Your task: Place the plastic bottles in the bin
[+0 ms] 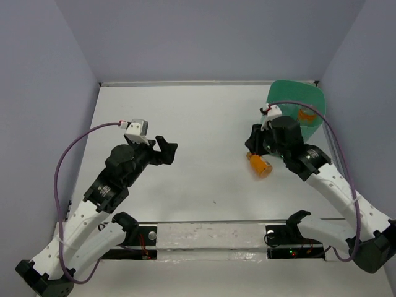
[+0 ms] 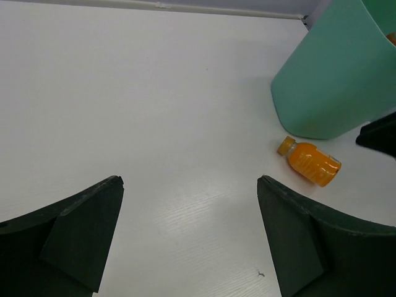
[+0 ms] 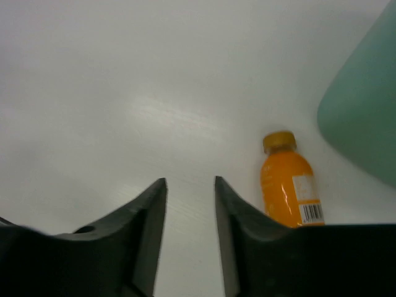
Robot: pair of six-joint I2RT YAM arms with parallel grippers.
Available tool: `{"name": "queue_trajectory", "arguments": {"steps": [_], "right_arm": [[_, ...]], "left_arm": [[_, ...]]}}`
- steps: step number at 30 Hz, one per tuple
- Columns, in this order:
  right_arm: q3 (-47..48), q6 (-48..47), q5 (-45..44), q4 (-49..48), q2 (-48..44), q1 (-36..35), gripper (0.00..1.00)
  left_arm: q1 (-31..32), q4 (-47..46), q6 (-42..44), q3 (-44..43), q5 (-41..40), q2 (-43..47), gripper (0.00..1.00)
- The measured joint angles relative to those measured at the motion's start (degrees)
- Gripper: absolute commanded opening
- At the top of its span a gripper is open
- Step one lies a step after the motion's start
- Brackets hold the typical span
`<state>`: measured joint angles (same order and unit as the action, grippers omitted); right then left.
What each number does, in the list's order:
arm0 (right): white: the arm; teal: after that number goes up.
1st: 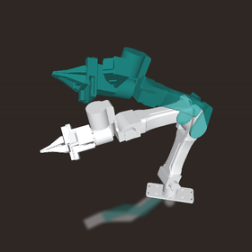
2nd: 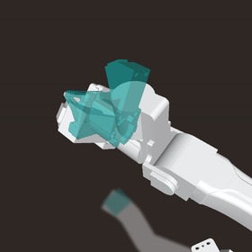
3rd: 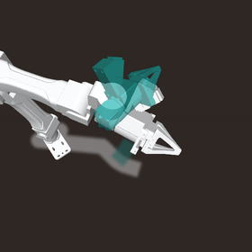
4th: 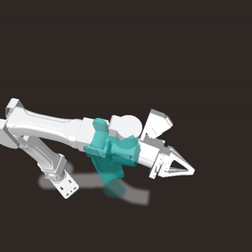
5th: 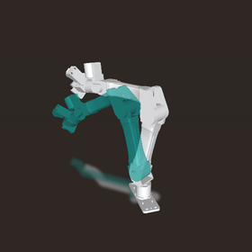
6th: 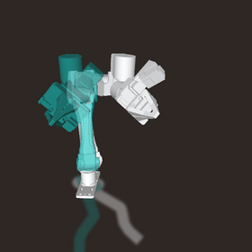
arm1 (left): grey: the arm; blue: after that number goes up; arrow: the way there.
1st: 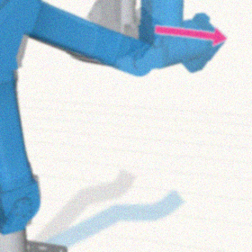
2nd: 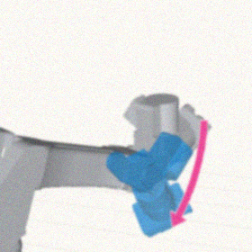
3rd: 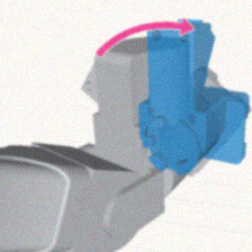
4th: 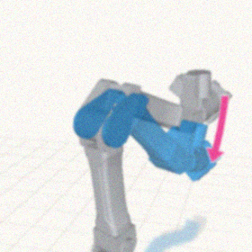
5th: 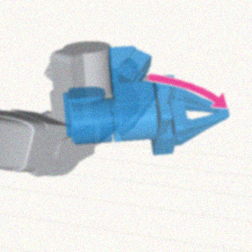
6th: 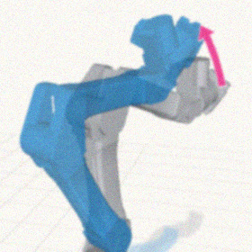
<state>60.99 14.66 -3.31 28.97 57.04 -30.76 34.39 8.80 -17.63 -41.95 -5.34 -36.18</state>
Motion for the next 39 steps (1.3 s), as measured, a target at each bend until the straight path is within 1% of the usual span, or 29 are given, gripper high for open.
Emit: {"name": "queue_trajectory", "arguments": {"steps": [1,2,3,5,11,15,19,22,24,25,26,29,32,35,37,38,39], "right_arm": [[-2.9,0.8,-0.3,1.9,1.1,-0.6,0.68],[-5.8,1.3,-0.9,3.7,2.5,-1.1,0.83],[-7.2,1.7,-1.5,4.7,3.3,-1.3,0.87],[-9.4,2.2,-3.5,7.0,5.0,-1.6,0.93],[-8.7,2.1,-8.9,8.8,9.4,-1.6,0.95],[-6.0,1.3,-11.7,8.9,16.8,-1.6,0.95],[-4.2,0.1,-15.6,8.9,25.0,-1.6,0.93],[-4.0,-0.5,-18.6,9.1,28.3,-1.6,0.86],[-3.6,-0.8,-19.7,9.2,30.3,-1.6,0.77],[-3.3,-0.9,-19.9,9.3,31.2,-1.6,0.75],[-3.1,-1.0,-20.0,9.2,31.8,-1.6,0.71],[-3.0,-1.0,-18.5,9.2,32.6,-1.7,0.71],[-3.0,-0.9,-15.6,8.6,32.6,-2.0,0.76],[-3.0,-0.6,-14.0,7.7,32.7,-2.0,0.76],[-3.0,-0.3,-13.3,6.6,32.8,-2.0,0.66],[-3.0,-0.2,-13.0,6.3,33.0,-2.0,0.56],[-3.0,-0.1,-12.7,6.0,33.3,-2.0,0.54]], "left_arm": [[-0.3,0.0,0.0,0.0,0.0,-0.2,0.99],[-0.7,0.0,0.0,0.0,0.0,-0.3,0.99],[-1.0,0.0,0.0,0.0,0.2,-0.3,0.99],[-1.7,-0.1,0.0,0.0,0.4,-0.4,0.99],[-2.4,-0.5,0.1,0.0,1.3,-1.3,0.99],[-2.6,-0.5,0.2,0.1,1.8,-2.0,0.99],[-2.6,-0.5,0.2,0.2,1.9,-1.9,0.99],[-2.7,-0.6,0.3,0.2,2.1,-1.9,0.99],[-2.8,-0.7,0.2,0.2,2.1,-1.9,0.99],[-2.8,-0.7,0.3,0.2,2.1,-1.9,0.99],[-3.0,-0.8,0.3,0.2,2.1,-1.9,0.99],[-3.0,-0.9,0.3,0.2,2.2,-1.9,0.99],[-3.0,-0.9,0.3,0.2,2.2,-1.9,0.99],[-3.0,-0.9,0.3,0.2,2.2,-1.7,0.99],[-3.0,-0.9,0.3,0.3,2.1,-1.2,0.99],[-3.0,-0.9,0.3,0.3,2.1,-1.0,0.99],[-3.0,-0.9,0.3,0.3,2.1,-0.8,0.99]]}}
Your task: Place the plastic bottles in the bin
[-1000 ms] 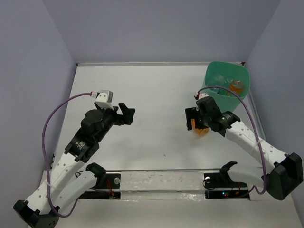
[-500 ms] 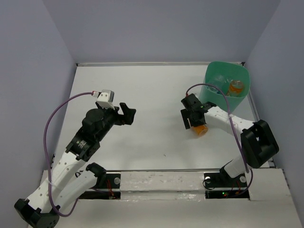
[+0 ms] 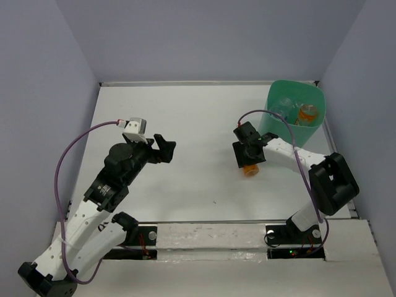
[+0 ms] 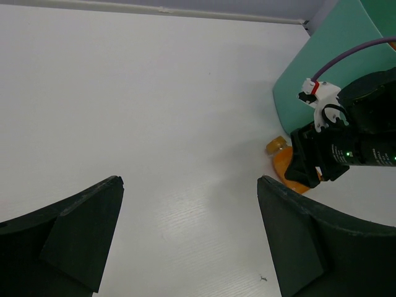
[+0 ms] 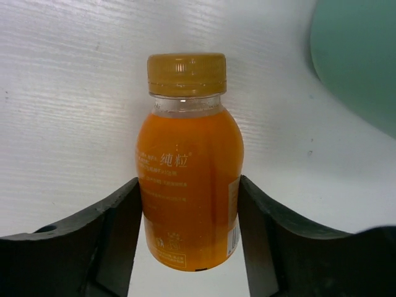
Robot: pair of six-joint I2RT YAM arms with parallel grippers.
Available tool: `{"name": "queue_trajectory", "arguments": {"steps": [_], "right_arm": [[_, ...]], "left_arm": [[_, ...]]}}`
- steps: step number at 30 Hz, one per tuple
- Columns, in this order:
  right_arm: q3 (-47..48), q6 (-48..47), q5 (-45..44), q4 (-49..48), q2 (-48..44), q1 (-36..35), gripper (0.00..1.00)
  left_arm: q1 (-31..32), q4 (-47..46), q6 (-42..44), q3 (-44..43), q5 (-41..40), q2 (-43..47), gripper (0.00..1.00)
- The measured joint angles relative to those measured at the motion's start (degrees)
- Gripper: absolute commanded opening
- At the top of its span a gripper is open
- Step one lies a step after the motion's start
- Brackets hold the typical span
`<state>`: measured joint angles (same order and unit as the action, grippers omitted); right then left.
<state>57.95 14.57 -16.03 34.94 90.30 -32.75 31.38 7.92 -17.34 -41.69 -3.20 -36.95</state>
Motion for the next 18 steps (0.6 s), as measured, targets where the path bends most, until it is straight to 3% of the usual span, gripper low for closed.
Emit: {"name": "queue_trajectory", "arguments": {"steps": [6,10,15,18], "right_arm": [[0.0,0.9,2.1,-1.1,-1.9,-0.5,0.39],[0.8,0.9,4.4,-0.7,-12.4,-0.7,0.36],[12.5,0.0,-0.2,-2.0,-26.9,-0.8,0.34],[18.5,-1.9,-6.0,-4.2,-29.6,-0.5,0.34]], "left_arm": [[0.0,0.0,0.2,0.0,0.0,0.4,0.99],[0.0,0.0,0.2,0.0,0.0,0.5,0.99],[-0.4,0.0,0.3,0.0,0.2,0.5,0.99],[-0.4,0.0,0.4,0.0,0.7,0.5,0.99]]}}
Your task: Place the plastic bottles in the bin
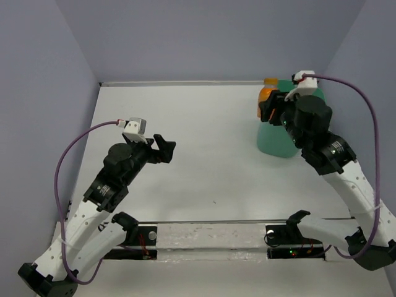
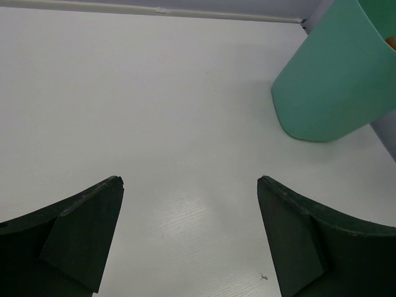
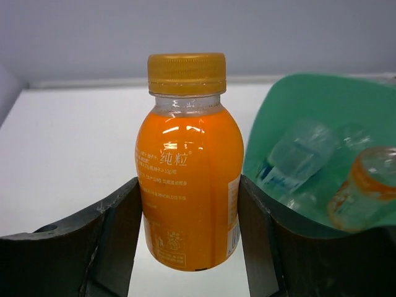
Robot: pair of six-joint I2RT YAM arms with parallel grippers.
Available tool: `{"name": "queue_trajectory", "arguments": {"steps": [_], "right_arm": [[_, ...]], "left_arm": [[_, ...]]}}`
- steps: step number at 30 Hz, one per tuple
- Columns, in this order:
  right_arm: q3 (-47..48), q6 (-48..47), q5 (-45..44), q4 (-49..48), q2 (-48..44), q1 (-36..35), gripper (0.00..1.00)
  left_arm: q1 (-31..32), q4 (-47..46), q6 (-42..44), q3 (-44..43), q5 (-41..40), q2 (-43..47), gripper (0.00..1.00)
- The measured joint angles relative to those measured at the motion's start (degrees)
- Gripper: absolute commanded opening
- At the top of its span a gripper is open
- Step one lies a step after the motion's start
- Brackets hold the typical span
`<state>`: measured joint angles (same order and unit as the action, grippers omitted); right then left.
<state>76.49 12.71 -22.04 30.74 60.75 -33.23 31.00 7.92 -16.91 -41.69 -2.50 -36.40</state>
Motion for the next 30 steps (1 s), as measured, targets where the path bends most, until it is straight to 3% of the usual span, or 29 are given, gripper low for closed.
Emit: {"name": "queue_trajectory", "arguments": {"steps": [4,7,8,9,11,16,21,30], "right_arm": [[6.0,-3.0,-5.3,-4.4,0.4,8.6,0.34],[6.1,-3.5,-6.4,-5.9,3.1,18.2,0.41],[5.6,-3.5,-6.6,-6.0,4.4,20.3,0.49],[4.4,-3.3,-6.6,-6.3,5.6,21.5,0.73],[2.2,-2.7,-6.6,-5.9,7.5,22.3,0.99],[-0.2,-1.7,-6.2,-4.3,8.1,22.3,1.0],[-0.3,0.0,-1.5,-4.1,1.0,22.3,1.0],[-12.2,6.0,22.4,-5.7,-29.2,22.3,1.0]], "left_arm": [[0.0,0.0,0.3,0.0,0.7,0.7,0.99],[-0.5,-0.1,0.6,0.0,1.0,1.9,0.99],[-0.7,-0.2,0.6,0.0,1.0,2.2,0.99],[-0.9,-0.3,0.6,0.0,1.2,2.5,0.99],[-1.2,-0.5,0.7,0.0,1.9,2.9,0.99],[-1.9,-0.9,0.9,0.0,3.5,3.2,0.99],[-2.7,-1.4,1.2,0.2,5.1,3.5,0.99],[-4.8,-4.5,1.3,3.0,5.5,11.0,0.99]]}}
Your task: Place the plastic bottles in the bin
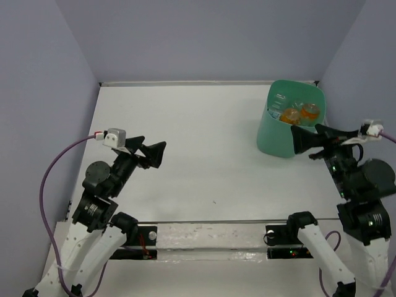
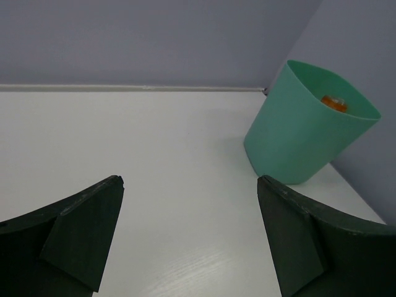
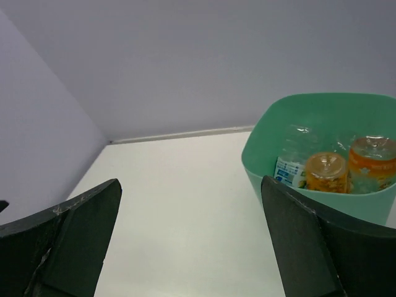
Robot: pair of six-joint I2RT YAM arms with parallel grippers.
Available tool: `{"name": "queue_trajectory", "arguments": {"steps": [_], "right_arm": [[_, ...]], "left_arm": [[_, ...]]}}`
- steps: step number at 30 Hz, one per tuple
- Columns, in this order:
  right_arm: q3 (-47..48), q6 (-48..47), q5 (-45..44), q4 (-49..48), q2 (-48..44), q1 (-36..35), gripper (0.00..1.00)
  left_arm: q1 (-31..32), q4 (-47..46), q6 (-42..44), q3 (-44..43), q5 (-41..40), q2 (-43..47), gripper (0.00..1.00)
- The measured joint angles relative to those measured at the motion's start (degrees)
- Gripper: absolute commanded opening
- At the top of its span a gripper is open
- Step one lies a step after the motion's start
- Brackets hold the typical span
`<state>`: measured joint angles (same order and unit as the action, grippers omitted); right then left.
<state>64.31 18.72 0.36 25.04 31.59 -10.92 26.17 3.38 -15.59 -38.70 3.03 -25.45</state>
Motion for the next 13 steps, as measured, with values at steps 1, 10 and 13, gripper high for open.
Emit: {"name": "queue_trajectory", "arguments": {"steps": [1,10,13], "right_arm": [[-1.8,0.6,2.1,0.3,-4.1,0.0,1.0],[-9.3,1.9,7.4,2.0,-28.4,0.0,1.0],[-10.3,2.1,6.9,2.5,-31.1,0.0,1.0]], "left_arm": [[0.0,-0.4,-0.1,0.1,-0.1,0.5,0.99],[0.0,-1.4,-0.9,-5.4,-4.0,2.9,0.99],[0.0,-2.0,-1.7,-7.5,-5.2,3.0,0.99]]}}
